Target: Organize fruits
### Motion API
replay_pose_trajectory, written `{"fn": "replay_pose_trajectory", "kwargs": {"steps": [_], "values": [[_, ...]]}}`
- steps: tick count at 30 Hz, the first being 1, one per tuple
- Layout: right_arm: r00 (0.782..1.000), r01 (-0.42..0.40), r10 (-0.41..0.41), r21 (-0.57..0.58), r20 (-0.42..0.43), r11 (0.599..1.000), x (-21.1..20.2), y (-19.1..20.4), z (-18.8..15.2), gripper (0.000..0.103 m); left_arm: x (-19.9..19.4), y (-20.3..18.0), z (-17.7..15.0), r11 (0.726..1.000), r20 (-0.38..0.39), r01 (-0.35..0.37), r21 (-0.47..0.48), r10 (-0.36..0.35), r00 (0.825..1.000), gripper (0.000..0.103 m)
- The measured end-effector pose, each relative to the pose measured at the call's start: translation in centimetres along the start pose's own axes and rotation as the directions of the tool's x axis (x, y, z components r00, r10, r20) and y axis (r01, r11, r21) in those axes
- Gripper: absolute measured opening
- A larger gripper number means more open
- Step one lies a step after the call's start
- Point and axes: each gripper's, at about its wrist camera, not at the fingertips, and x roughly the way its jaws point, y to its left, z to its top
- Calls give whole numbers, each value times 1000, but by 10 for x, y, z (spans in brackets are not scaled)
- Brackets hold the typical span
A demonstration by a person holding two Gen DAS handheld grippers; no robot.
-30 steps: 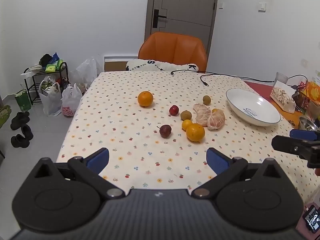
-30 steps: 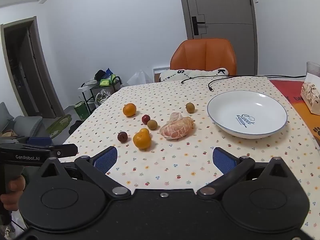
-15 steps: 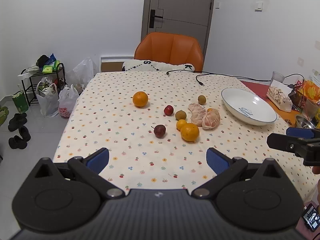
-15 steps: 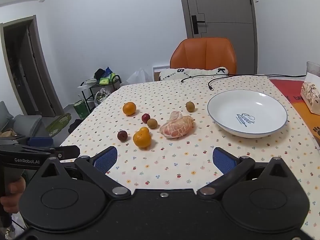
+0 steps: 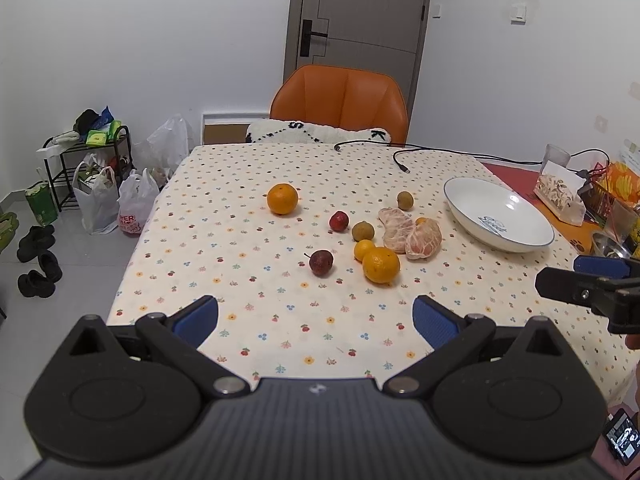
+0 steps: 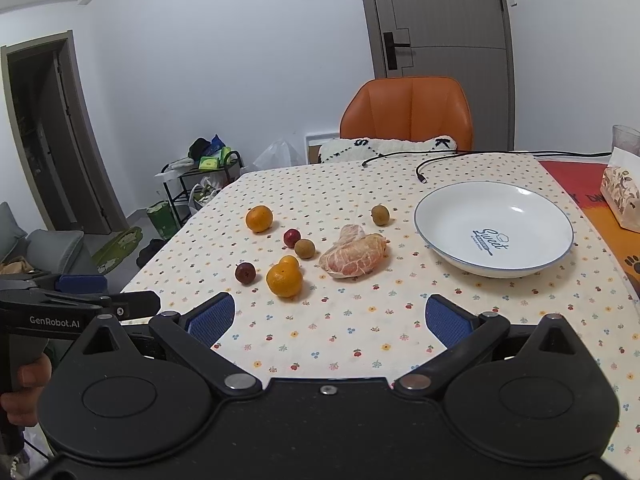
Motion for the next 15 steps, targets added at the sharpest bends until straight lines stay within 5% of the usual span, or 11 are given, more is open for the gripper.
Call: {"fn": "replay_pose_trajectory", "kwargs": {"steps": [15], "values": [[1000, 4, -4, -2, 2, 1000, -1, 1, 0, 103, 0, 0, -1, 1000, 2, 6, 5, -6, 1000, 102]]}}
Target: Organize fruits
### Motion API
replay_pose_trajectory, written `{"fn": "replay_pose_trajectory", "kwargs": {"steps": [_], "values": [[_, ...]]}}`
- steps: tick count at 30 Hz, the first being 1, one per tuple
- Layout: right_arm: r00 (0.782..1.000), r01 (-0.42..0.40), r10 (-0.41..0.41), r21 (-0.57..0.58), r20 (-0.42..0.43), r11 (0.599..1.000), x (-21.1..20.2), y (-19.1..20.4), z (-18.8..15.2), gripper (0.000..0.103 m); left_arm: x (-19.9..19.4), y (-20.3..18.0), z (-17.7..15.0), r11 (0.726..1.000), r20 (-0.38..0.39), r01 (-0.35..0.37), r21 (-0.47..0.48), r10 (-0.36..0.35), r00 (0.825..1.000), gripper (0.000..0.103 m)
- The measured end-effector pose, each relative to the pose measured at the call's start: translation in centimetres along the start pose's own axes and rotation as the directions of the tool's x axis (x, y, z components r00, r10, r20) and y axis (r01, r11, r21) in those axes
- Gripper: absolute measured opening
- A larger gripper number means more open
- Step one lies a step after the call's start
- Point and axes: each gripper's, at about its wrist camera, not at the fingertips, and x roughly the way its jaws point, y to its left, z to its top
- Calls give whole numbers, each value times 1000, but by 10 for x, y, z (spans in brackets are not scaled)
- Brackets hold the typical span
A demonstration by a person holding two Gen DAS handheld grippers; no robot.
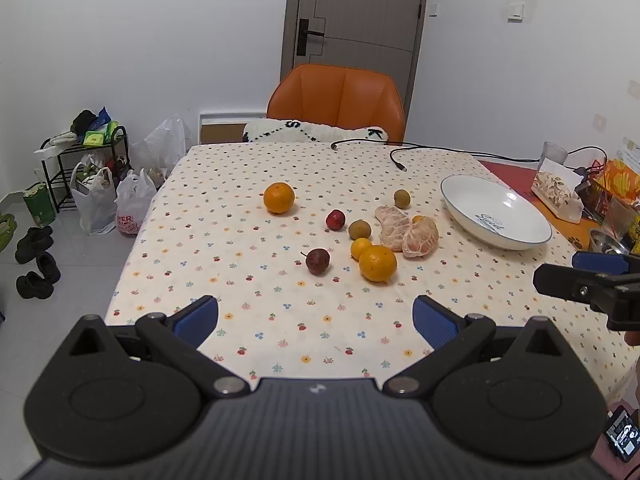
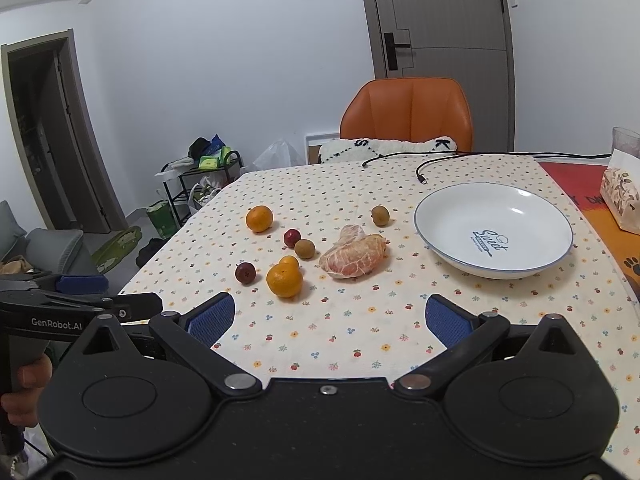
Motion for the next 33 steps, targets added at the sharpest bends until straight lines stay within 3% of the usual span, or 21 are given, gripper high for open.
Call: {"fn": "replay_pose_trajectory", "kwargs": {"steps": [33], "values": [[1000, 0, 0, -8, -6, 1000, 2, 1, 0, 103, 6, -3, -3, 1000, -6, 16, 0, -16, 1000, 102]]}}
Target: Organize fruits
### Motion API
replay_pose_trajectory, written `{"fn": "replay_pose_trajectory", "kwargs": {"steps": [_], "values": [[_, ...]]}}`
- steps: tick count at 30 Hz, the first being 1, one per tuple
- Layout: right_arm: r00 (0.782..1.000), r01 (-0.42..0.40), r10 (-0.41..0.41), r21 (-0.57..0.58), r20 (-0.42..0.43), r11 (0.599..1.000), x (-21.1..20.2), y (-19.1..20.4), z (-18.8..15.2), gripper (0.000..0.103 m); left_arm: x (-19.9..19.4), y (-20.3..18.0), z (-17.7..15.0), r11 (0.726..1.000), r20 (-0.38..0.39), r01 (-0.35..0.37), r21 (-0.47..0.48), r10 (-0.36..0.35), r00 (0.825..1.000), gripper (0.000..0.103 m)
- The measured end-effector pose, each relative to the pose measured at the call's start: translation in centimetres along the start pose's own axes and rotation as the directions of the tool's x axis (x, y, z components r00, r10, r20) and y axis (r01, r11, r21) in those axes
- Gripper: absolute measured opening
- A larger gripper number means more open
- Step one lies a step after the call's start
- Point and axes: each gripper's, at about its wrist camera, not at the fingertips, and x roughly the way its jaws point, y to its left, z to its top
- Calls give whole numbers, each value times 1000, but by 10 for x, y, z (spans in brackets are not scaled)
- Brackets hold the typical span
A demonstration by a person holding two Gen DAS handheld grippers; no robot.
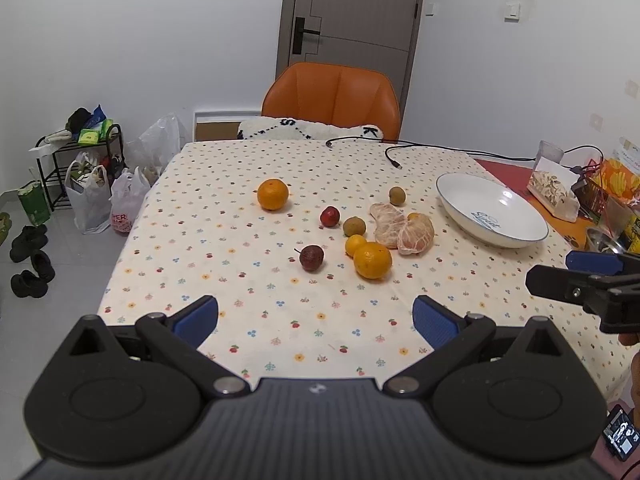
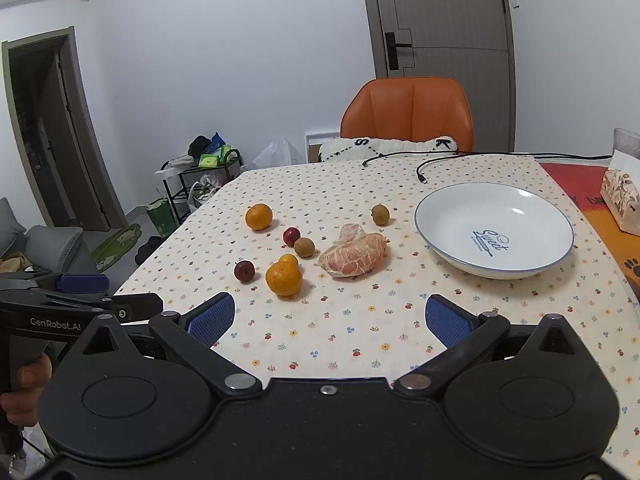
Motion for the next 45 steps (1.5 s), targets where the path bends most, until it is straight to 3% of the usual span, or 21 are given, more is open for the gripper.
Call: {"fn": "replay_pose_trajectory", "kwargs": {"steps": [22, 29, 33, 45], "values": [[997, -78, 78, 3, 11, 997, 34, -6, -8, 102, 37, 9, 3, 999, 44, 36, -33, -35, 998, 100], [994, -109, 109, 39, -2, 993, 53, -8, -8, 88, 54, 14, 4, 997, 45, 49, -58, -46, 998, 86], [992, -127, 128, 50, -18, 991, 68, -7, -6, 79, 66, 16, 6, 996, 34, 57, -69, -54, 998, 72], [980, -180, 187, 90, -74, 980, 111, -4, -1, 63, 102, 24, 13, 993, 7, 63, -104, -62, 998, 54]]}}
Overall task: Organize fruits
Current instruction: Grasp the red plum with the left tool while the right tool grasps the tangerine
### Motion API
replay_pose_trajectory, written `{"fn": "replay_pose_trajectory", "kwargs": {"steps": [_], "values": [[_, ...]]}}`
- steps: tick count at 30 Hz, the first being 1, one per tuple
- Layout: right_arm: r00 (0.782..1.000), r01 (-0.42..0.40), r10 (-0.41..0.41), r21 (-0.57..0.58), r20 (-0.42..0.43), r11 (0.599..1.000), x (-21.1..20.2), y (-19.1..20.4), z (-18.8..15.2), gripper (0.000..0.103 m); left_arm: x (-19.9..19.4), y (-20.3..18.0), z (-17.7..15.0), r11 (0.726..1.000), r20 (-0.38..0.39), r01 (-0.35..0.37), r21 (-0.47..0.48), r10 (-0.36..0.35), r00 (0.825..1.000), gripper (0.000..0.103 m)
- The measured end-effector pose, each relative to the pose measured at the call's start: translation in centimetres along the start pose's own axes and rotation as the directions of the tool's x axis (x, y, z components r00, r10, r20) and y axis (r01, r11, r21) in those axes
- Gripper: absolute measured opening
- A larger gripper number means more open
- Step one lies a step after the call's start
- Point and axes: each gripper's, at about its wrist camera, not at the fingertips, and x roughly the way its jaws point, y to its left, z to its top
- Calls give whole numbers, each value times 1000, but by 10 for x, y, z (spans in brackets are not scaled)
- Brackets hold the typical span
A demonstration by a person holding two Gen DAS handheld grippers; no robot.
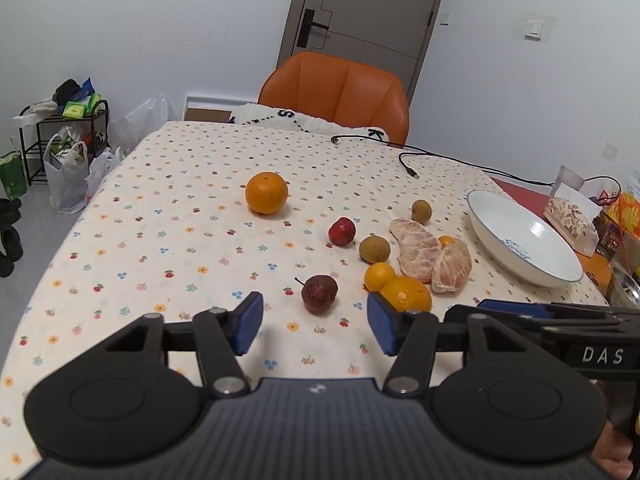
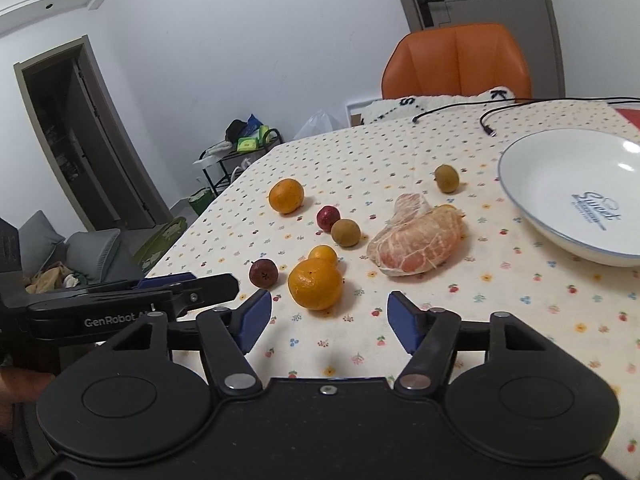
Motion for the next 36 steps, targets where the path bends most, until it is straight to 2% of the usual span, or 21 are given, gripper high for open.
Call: {"fn": "replay_pose_trajectory", "kwargs": {"steps": [4, 9, 18, 21, 23, 24, 25, 36], "values": [[1000, -18, 18, 10, -16, 1000, 11, -1, 3, 59, 11, 0, 3, 1000, -9, 7, -3, -7, 1000, 51], [999, -30, 31, 19, -36, 999, 24, -3, 5, 55, 22, 1, 5, 1000, -24, 15, -9, -15, 1000, 41], [996, -55, 57, 36, -68, 998, 41, -6, 7, 51, 37, 1, 7, 1000, -44, 25, -19, -26, 999, 40], [996, -58, 60, 28, -64, 998, 47, -4, 9, 50, 41, 2, 6, 1000, -43, 17, -16, -17, 999, 30], [997, -52, 53, 19, -61, 998, 49, -3, 9, 46, 42, 2, 8, 1000, -49, 19, -17, -20, 999, 23], [997, -52, 53, 15, -60, 999, 50, -2, 9, 40, 42, 2, 8, 999, -54, 23, -22, -25, 998, 22], [996, -60, 61, 18, -64, 998, 51, -2, 10, 38, 41, 2, 9, 1000, -54, 23, -21, -24, 998, 22], [998, -62, 63, 55, -13, 997, 32, -10, 7, 37, 26, -15, 9, 1000, -20, 31, 2, -31, 999, 22]]}}
